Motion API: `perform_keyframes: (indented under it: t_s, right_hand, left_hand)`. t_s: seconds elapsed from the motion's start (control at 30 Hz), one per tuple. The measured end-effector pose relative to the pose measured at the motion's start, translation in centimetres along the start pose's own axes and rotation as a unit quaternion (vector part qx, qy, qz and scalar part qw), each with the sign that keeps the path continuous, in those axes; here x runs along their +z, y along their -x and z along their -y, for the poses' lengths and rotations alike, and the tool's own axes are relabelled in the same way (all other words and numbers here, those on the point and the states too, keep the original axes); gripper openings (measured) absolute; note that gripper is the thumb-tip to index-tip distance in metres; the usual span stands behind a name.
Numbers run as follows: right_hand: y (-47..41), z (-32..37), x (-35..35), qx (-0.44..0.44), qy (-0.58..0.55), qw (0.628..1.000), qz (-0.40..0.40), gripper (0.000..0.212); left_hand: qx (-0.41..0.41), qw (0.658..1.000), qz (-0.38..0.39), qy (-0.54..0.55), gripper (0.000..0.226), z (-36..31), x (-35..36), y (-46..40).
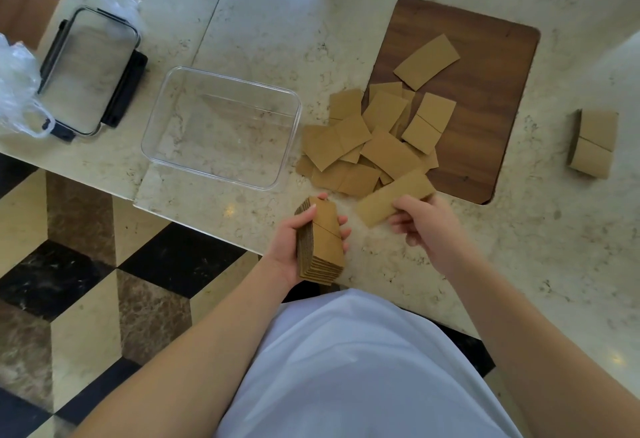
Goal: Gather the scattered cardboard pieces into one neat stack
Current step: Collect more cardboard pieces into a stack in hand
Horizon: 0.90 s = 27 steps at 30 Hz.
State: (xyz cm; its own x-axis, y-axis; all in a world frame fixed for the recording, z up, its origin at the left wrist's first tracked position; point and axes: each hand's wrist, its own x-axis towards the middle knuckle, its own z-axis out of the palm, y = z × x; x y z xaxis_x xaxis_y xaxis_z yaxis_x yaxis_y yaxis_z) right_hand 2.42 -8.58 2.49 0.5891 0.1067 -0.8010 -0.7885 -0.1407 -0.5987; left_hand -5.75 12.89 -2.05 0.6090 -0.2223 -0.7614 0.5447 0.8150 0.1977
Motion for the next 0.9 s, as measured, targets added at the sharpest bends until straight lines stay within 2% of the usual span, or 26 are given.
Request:
perform_keyframes:
  t_s: [0.07,0.17,0.27,0.33,0.43,0.53,0.6,0.67,0.73,0.77,0.83,0.87,0.9]
  right_hand:
    - [0.9,-0.1,1.0,0.06,-0.142,0.988,0.022,0.009]
    - [2.0,-0.6,3.0,0.154,-0.322,0.933,0.049,0.013]
    - [2.6,-1.3,4.7,0.217,-0.414,0.882,0.067,0.022]
    - [2.7,-1.6,5.5,0.249,-0.465,0.847,0.072,0.02]
    - [2.8,-1.1,6.1,0.27,-0.491,0.823,0.095,0.02]
    - [2.9,-0.8,6.1,0.29,-0.445,0.834,0.147,0.028]
    - [3.0,-1.2,6.0,0.299,-0.375,0.854,0.2,0.037]
    - [2.9,-1.6,5.7,0.286,-0.253,0.894,0.233,0.051]
    - [2.2,-1.8,4.6,0.251,-0.111,0.935,0.223,0.069]
    - [1.7,-1.8,3.9,0.232,-0.057,0.952,0.189,0.076]
    - [0.5,-1.5,2.6,0.165,0.037,0.984,0.065,0.078]
    - [-0.6,-1.1,2.3,0.092,0.102,0.99,-0.011,0.07]
    - [-1.4,-1.0,2.0,0.004,0.181,0.98,-0.078,0.059]
  left_hand:
    - [0.022,1.0,-0.01,-0.017,0.032,0.0,0.4,-0.3]
    - [0.068,0.995,-0.018,-0.067,0.038,-0.1,1.6,-0.7]
    - [0.113,0.982,-0.022,-0.149,0.034,-0.5,3.0,-1.1]
    - [0.132,0.974,-0.025,-0.185,0.032,-0.5,3.8,-1.1]
    - [0.146,0.959,-0.02,-0.244,0.03,-0.3,4.7,-1.3]
    - [0.164,0.944,-0.008,-0.286,0.038,-0.4,5.1,-1.4]
    - [0.178,0.936,-0.008,-0.303,0.043,-0.8,4.9,-1.3]
    - [0.184,0.942,-0.012,-0.281,0.041,-1.3,4.8,-1.2]
    - [0.168,0.96,-0.03,-0.221,0.042,-1.5,4.7,-1.3]
    - [0.146,0.972,-0.045,-0.18,0.044,-1.6,4.6,-1.3]
    - [0.102,0.99,-0.055,-0.085,0.042,-1.7,3.8,-1.1]
    - [0.089,0.994,-0.046,-0.046,0.038,-2.1,3.4,-1.1]
    - [0.079,0.996,-0.036,-0.016,0.037,-2.1,2.9,-1.0]
